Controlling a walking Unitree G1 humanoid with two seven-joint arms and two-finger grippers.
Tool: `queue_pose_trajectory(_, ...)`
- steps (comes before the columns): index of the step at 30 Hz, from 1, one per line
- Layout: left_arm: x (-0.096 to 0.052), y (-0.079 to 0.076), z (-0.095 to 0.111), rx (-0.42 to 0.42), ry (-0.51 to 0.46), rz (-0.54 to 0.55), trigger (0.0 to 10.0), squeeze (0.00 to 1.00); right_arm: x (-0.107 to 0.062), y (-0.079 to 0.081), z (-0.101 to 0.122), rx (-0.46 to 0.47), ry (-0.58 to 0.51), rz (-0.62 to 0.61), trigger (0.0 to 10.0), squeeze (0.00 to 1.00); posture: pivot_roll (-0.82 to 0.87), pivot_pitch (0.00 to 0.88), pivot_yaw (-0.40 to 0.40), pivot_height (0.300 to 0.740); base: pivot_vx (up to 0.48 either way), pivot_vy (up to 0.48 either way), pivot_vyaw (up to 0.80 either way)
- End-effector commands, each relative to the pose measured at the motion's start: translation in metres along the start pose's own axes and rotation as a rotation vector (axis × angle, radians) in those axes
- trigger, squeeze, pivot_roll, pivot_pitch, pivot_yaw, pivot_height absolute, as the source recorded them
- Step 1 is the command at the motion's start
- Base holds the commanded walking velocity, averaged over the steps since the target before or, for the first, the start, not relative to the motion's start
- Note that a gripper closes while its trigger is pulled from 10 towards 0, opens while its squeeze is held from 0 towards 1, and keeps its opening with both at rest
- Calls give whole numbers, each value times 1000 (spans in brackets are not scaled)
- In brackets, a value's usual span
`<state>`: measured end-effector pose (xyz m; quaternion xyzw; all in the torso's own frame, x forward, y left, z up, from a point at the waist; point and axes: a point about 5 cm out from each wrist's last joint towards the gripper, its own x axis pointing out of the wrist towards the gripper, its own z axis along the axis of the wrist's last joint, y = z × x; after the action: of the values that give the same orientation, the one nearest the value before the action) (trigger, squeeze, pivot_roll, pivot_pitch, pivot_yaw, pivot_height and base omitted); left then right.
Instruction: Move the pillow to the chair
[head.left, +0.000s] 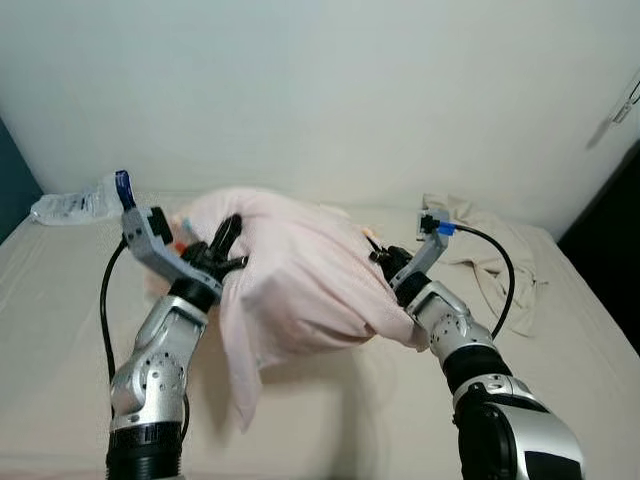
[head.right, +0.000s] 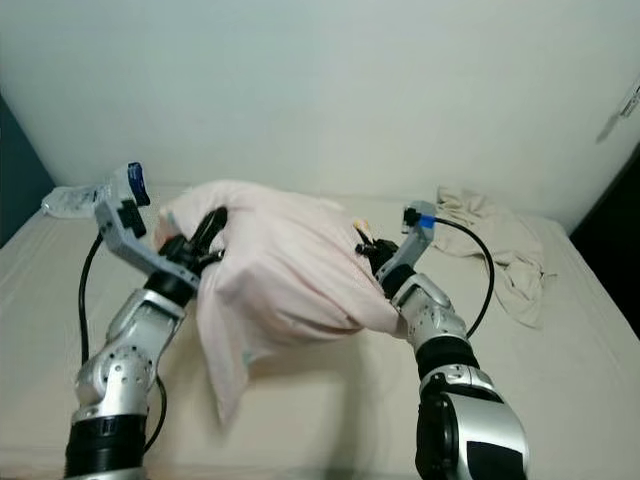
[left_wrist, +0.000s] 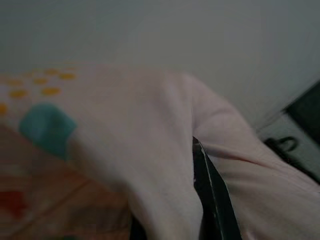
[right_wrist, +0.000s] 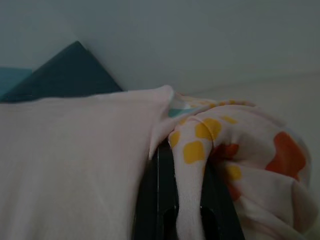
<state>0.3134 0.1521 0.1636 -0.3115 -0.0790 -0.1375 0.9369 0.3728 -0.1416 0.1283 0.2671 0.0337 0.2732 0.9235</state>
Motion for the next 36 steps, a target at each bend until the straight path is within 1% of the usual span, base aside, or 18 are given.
queue_pose_trajectory(1, -1, -2, -10, 36, 30, 11, 10000, 0, 9, 12, 0, -24, -12, 52, 10000, 0, 115, 0, -85, 735, 0, 0, 794)
queue_pose_trajectory(6, -9, 11, -17, 41, 34, 98, 10000, 0, 9, 14, -6, -30, 0, 64, 10000, 0, 118, 0, -88, 735, 0, 0, 789)
queue_pose_trajectory(9, -11, 13, -18, 43, 34, 117, 10000, 0, 10, 16, -8, -28, 4, 74, 10000, 0, 121, 0, -92, 735, 0, 0, 788)
queue_pose_trajectory(11, -12, 15, -20, 65, 35, 130, 10000, 0, 12, 19, -10, -33, 14, 94, 10000, 0, 124, 0, -96, 735, 0, 0, 788)
queue_pose_trajectory(13, -12, 15, -20, 70, 35, 132, 10000, 0, 12, 20, -10, -36, 18, 99, 10000, 0, 125, 0, -97, 735, 0, 0, 788)
queue_pose_trajectory(17, -12, 17, -23, 142, 46, 159, 10000, 0, 15, 24, -12, -46, 28, 113, 10000, 0, 129, 0, -102, 735, 0, 0, 788)
queue_pose_trajectory(18, -12, 17, -23, 142, 46, 159, 10000, 0, 15, 24, -12, -46, 28, 113, 10000, 0, 129, 0, -102, 735, 0, 0, 788)
queue_pose_trajectory(19, -13, 18, -25, 164, 52, 167, 10000, 0, 16, 24, -12, -51, 33, 115, 10000, 0, 130, 0, -103, 735, 0, 0, 788)
queue_pose_trajectory(20, -13, 18, -26, 206, 63, 173, 10000, 0, 16, 26, -14, -53, 38, 118, 10000, 0, 133, 0, -104, 735, 0, 0, 788)
queue_pose_trajectory(21, -13, 18, -26, 206, 63, 173, 10000, 0, 16, 26, -14, -53, 38, 118, 10000, 0, 133, 0, -104, 735, 0, 0, 788)
queue_pose_trajectory(24, -14, 17, -29, 249, 75, 170, 10000, 0, 16, 27, -17, -49, 43, 121, 10000, 0, 137, 0, -101, 735, 0, 0, 790)
queue_pose_trajectory(36, -11, 15, -32, 288, 82, 163, 10000, 0, 16, 29, -23, -36, 45, 122, 10000, 0, 133, 0, -87, 735, 0, 0, 789)
